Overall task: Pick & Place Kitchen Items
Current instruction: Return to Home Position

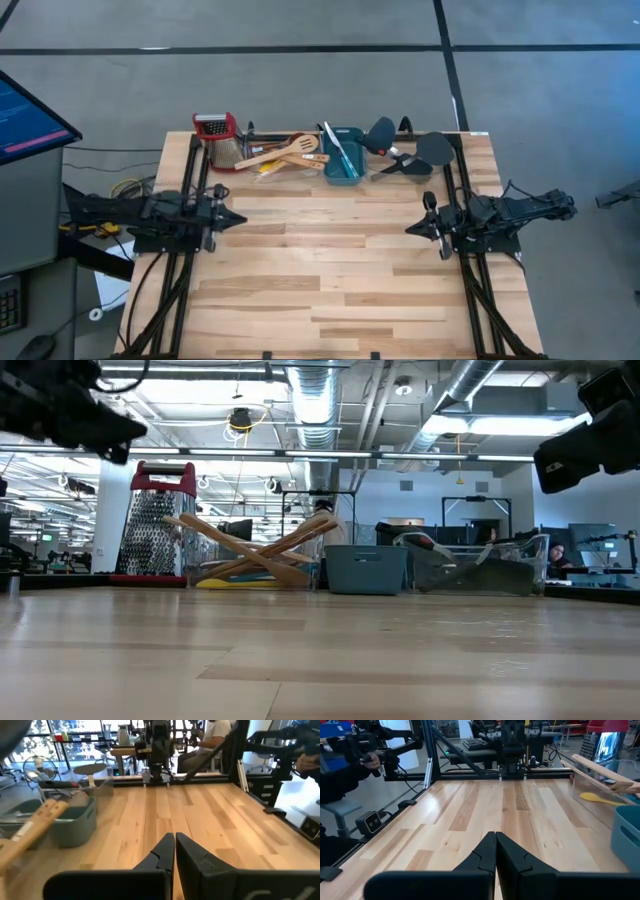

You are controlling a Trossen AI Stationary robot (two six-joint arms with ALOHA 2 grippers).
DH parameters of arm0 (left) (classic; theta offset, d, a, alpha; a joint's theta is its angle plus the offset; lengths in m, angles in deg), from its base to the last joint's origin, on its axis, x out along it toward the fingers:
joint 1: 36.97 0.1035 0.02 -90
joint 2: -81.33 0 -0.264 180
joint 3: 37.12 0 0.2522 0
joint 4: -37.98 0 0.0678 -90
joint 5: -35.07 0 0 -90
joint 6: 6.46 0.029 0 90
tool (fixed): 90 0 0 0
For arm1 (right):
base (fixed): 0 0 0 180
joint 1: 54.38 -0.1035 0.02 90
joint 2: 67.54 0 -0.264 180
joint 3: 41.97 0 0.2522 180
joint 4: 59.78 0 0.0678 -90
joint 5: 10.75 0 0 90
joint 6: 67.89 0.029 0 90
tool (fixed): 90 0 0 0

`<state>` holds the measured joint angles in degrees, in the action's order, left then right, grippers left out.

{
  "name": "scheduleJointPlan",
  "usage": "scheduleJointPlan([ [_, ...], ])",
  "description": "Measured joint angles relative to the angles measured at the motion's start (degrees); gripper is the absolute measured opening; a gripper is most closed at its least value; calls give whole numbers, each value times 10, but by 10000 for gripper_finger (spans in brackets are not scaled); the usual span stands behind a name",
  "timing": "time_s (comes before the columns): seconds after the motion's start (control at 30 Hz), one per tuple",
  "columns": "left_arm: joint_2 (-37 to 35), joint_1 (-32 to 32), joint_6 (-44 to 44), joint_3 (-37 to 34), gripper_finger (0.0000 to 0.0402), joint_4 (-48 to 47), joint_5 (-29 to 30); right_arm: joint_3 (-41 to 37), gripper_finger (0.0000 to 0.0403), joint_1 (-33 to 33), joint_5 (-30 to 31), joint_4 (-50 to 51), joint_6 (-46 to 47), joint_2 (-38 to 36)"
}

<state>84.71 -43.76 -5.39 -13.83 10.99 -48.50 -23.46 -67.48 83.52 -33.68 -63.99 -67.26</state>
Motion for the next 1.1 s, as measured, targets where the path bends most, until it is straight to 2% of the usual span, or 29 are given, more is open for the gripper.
scheduleJointPlan([
  [0.17,0,0,-1,-65,1,77,0,0,0,0,0,1,-28,0],
  [0.27,5,0,-4,-77,1,121,-13,0,0,0,0,1,-28,0],
  [1.1,9,1,-5,-78,2,132,-14,-1,0,0,0,0,-9,0],
])
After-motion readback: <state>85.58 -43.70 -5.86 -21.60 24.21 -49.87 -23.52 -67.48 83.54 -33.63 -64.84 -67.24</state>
